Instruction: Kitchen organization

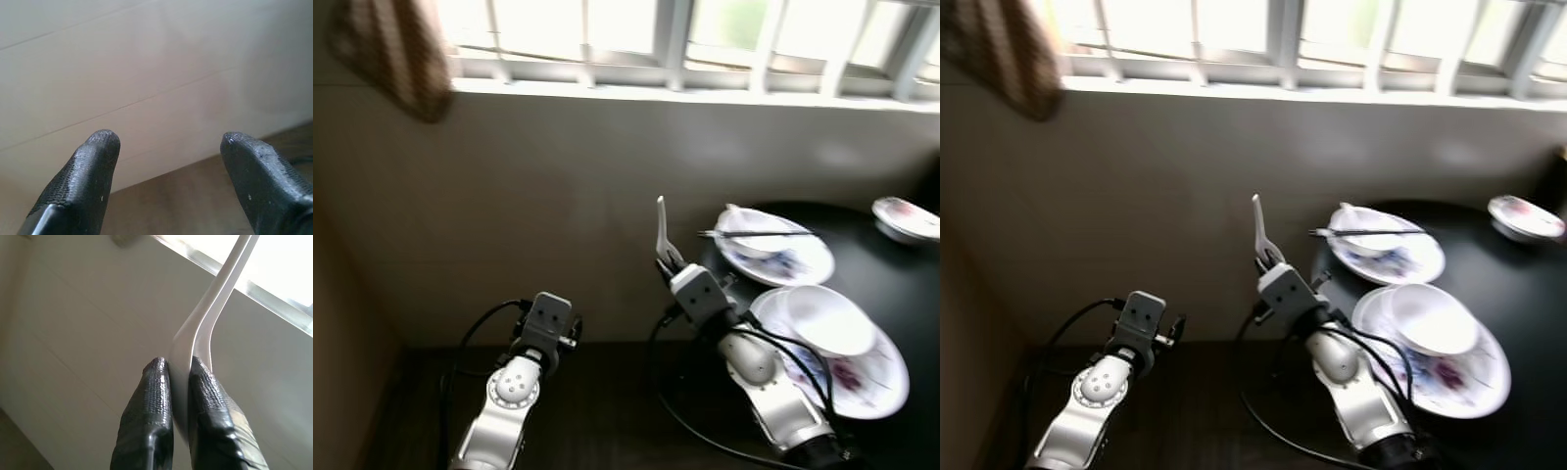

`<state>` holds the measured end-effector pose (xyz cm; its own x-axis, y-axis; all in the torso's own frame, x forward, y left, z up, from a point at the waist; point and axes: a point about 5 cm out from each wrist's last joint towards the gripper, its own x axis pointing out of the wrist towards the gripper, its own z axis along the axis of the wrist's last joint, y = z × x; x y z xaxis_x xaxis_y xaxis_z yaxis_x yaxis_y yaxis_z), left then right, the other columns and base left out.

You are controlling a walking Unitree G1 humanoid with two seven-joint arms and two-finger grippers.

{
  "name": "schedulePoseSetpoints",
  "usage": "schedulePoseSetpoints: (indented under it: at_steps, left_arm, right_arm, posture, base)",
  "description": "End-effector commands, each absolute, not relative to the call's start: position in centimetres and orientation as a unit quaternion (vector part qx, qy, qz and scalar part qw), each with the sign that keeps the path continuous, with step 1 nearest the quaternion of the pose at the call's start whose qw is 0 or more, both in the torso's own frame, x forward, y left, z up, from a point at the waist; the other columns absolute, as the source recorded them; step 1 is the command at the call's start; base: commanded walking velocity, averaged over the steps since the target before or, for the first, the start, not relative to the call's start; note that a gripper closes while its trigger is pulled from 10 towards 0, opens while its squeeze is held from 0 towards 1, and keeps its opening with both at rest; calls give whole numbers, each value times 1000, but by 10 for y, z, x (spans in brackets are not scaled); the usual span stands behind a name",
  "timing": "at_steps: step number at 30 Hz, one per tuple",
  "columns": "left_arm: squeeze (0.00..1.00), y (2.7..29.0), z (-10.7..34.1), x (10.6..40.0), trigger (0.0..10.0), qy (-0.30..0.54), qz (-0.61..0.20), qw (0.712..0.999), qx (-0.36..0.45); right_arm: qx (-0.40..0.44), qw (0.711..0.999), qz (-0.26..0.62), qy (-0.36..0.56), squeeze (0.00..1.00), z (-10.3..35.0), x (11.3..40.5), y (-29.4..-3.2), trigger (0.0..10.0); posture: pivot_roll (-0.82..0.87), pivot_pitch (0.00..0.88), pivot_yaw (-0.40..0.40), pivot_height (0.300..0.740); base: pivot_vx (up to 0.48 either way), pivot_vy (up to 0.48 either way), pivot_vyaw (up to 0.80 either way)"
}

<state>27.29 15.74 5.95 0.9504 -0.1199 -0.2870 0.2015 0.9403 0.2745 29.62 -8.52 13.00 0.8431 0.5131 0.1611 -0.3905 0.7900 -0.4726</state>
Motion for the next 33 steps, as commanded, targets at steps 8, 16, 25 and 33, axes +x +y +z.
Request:
schedulePoseSetpoints:
  at_steps: [8,16,25,33]
  left_arm:
    - [0,151,63,272,10000,109,-91,979,147]
    - [0,166,98,278,10000,-6,-5,993,122]
    - [0,176,144,288,10000,-130,54,984,107]
    - [0,176,147,288,10000,-148,62,981,114]
  right_arm:
    - [-228,938,219,-139,0,130,301,-94,0]
    - [-231,938,183,-184,0,148,306,-96,0]
    - [-239,925,159,-247,0,171,310,-94,0]
    - [-248,915,152,-280,0,184,316,-91,0]
  posture:
    - [59,0,-49,740]
    - [65,0,-54,740]
    - [67,0,-55,740]
    - [70,0,-53,740]
  base:
    - [0,58,800]
    - [0,0,800]
    - [265,0,800]
    - [260,0,800]
